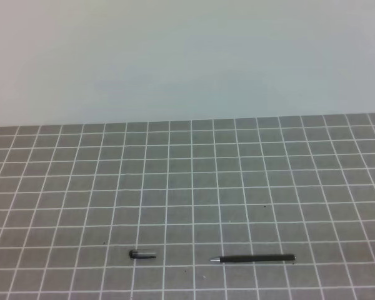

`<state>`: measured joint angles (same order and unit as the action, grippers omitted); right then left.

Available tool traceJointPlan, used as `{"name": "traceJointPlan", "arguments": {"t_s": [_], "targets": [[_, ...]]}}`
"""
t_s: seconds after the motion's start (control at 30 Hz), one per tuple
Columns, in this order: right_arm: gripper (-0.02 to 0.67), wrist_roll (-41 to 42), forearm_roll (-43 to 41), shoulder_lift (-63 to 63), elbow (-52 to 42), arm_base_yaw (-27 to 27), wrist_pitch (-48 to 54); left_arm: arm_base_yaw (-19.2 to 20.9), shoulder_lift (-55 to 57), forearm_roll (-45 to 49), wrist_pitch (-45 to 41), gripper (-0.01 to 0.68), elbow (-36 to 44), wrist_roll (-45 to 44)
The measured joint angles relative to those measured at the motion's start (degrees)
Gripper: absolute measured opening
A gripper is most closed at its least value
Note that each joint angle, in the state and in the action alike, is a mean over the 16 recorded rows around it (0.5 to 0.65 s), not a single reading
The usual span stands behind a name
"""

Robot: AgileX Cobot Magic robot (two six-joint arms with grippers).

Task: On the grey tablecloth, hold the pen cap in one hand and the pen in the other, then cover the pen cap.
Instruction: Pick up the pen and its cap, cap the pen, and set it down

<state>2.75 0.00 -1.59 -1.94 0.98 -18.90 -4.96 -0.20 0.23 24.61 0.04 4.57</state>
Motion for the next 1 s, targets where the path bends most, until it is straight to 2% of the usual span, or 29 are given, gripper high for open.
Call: {"name": "traceJointPlan", "arguments": {"t_s": [0.2,0.33,0.43,0.6,0.83,1.0], "targets": [[-0.003,0.1,0.1,0.0,0.0,0.0,-1.7,0.0,0.0,0.0,2.6,-0.003,0.0,3.8],[-0.003,0.3,0.4,0.0,0.0,0.0,-2.3,0.0,0.0,0.0,1.2,-0.003,-0.6,7.1],[-0.003,0.5,0.6,0.0,0.1,0.0,-2.5,0.0,0.0,0.0,-3.0,-0.003,-2.5,10.4],[-0.003,0.4,1.0,0.0,1.7,0.0,0.1,0.0,0.0,0.3,-14.7,-0.003,-7.9,12.7],[-0.003,0.1,1.7,0.6,9.4,0.0,13.8,0.0,0.1,1.2,-31.8,-0.003,-15.9,8.9],[-0.002,0.2,2.8,3.8,18.9,0.0,29.5,0.0,0.1,1.4,-37.5,-0.003,-18.2,3.8]]}}
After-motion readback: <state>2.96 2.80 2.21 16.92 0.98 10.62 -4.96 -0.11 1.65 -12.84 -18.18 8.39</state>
